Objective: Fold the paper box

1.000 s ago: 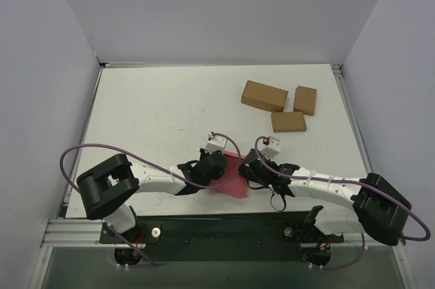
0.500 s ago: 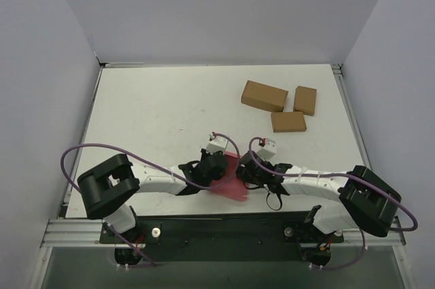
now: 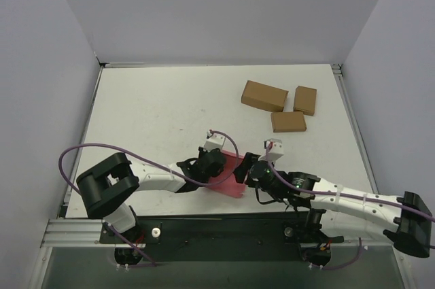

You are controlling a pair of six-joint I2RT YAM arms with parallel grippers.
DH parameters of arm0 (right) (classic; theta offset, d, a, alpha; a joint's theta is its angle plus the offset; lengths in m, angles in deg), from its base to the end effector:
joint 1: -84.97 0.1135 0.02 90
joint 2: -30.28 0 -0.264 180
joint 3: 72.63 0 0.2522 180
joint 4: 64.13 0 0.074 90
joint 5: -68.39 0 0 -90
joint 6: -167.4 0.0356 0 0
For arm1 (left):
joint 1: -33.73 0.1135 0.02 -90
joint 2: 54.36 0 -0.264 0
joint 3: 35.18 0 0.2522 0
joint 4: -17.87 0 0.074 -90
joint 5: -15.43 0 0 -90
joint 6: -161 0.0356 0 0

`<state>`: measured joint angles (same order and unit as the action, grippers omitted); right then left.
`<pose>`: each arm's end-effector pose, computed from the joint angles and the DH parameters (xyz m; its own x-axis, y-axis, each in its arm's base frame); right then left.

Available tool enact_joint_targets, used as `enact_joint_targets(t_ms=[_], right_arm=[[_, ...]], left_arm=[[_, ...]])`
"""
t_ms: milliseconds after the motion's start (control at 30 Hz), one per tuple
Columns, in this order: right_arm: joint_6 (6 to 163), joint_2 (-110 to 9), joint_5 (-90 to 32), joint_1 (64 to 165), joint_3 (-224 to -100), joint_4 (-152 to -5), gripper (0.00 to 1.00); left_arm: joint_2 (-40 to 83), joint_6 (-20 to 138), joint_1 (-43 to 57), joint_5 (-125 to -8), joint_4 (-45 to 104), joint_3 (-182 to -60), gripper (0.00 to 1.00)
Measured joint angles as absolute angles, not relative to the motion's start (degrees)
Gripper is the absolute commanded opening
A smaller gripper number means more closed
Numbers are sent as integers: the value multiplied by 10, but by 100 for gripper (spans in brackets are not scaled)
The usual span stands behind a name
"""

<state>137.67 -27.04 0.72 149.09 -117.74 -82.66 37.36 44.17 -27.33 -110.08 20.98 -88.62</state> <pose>0.1064 0.1883 0.2277 -0.7096 0.3777 -0.5949 -0.1483 0.7453 0.6501 0.1648 -0.2553 0.1531 -0.5118 0.1664 -0.8428 0.3031 0.9529 0.0041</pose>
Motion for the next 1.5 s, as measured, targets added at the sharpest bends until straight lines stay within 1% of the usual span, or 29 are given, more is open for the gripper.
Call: enact_joint_targets(t_ms=[100, 167, 267, 400, 533, 633, 800, 1067, 1500], right_arm=[[1354, -200, 17, 1483, -1177, -860, 53], [1342, -167, 19, 1461, -1177, -876, 51], [1322, -126, 2, 1365, -1169, -891, 48], [1293, -122, -22, 1253, -1139, -901, 44], [1262, -167, -59, 1205, -1108, -883, 44], [1230, -218, -100, 1199, -1082, -840, 43], [1190, -264, -159, 1203, -1058, -755, 43], [1146, -270, -229, 1226, -1032, -647, 40], [1116, -289, -266, 1266, -1025, -575, 40]], left_arm=[[372, 442, -272, -1101, 212, -886, 0], [369, 442, -272, -1101, 212, -886, 0], [365, 442, -272, -1101, 212, -884, 0], [364, 441, -272, -1101, 212, -879, 0], [360, 442, -272, -1101, 212, -878, 0], [359, 441, -272, -1101, 212, -877, 0], [359, 441, -272, -1101, 212, -875, 0], [359, 441, -272, -1103, 212, -875, 0], [359, 442, -269, -1105, 215, -872, 0]])
